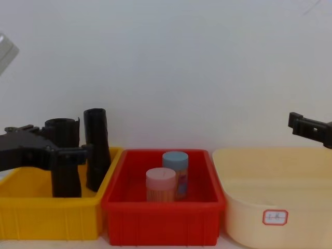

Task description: Pick up the garbage bag with the one hand and transfer it to the other hand.

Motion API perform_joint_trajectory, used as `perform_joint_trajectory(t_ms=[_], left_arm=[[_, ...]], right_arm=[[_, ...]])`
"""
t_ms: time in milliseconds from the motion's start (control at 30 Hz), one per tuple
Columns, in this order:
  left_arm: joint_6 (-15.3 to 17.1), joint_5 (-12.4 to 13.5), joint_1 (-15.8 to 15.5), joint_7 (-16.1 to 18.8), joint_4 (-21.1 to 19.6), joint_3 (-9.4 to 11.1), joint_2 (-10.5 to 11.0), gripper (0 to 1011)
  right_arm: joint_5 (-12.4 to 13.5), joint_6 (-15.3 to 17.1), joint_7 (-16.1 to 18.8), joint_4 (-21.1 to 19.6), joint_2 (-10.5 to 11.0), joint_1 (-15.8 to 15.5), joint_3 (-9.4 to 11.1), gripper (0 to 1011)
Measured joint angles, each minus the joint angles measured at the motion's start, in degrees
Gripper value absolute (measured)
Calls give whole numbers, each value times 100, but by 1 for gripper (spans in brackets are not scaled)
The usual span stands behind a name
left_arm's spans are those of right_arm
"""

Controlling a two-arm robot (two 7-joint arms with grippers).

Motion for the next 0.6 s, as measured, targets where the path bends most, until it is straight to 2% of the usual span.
perform_joint_trajectory(t_ms=[300,600], left_arm=[[207,-145,-131,-132,236,-117,20,1001],[380,-164,-413,-155,660,-169,-89,1002]], right_arm=[[0,0,0,0,0,0,0,1000],[0,0,0,0,0,0,0,1000]])
